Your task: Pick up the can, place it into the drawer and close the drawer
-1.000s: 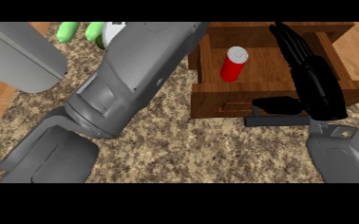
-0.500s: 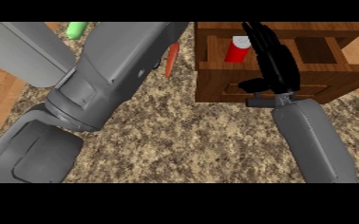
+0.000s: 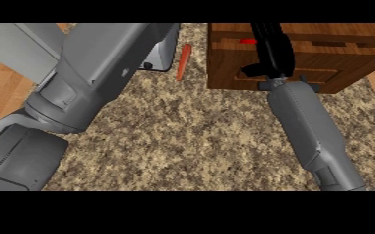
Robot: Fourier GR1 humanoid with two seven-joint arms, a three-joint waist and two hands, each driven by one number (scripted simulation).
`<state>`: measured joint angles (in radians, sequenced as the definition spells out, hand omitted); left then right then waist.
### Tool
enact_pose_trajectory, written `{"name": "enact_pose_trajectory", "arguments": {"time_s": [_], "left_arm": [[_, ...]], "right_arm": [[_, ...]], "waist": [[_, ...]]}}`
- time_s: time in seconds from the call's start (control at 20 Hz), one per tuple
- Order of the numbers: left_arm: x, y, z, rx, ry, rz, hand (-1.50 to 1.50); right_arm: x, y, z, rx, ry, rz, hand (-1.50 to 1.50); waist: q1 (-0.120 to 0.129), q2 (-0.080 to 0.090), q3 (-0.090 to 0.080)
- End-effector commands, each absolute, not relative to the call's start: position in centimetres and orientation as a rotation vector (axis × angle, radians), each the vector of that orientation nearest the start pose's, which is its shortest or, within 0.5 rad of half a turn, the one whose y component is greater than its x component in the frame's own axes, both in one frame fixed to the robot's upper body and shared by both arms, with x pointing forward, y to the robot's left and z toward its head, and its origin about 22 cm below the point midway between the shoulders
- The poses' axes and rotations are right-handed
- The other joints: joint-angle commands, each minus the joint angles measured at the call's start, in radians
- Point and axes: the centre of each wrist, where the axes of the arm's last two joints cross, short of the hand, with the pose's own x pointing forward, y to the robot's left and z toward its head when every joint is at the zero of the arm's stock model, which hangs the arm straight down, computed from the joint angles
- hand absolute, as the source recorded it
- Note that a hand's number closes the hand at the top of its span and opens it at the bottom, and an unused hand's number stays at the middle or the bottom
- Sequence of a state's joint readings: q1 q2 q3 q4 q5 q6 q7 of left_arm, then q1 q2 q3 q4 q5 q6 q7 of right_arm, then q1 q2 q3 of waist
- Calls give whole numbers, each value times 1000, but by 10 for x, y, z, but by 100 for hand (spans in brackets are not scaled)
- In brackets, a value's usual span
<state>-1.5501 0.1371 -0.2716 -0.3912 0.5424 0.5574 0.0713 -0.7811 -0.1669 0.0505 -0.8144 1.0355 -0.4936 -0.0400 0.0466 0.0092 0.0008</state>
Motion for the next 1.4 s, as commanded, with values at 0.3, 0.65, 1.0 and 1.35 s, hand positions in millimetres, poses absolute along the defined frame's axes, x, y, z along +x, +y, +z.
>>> {"name": "enact_pose_trajectory", "arguments": {"time_s": [0.3,0.65,1.0,1.35], "left_arm": [[453,68,260,72,-1702,-15,-150],[452,92,261,56,-1678,-11,-150],[445,109,261,48,-1705,-12,-150],[438,126,240,28,-1688,-18,-150]], "right_arm": [[448,-195,85,-1315,-1770,794,-150],[465,-177,121,-1351,-1785,808,-150],[472,-167,143,-1254,-1847,729,-150],[471,-158,139,-1150,-1955,661,-150]], "waist": [[53,3,0],[78,11,0],[78,5,0],[79,8,1]]}}
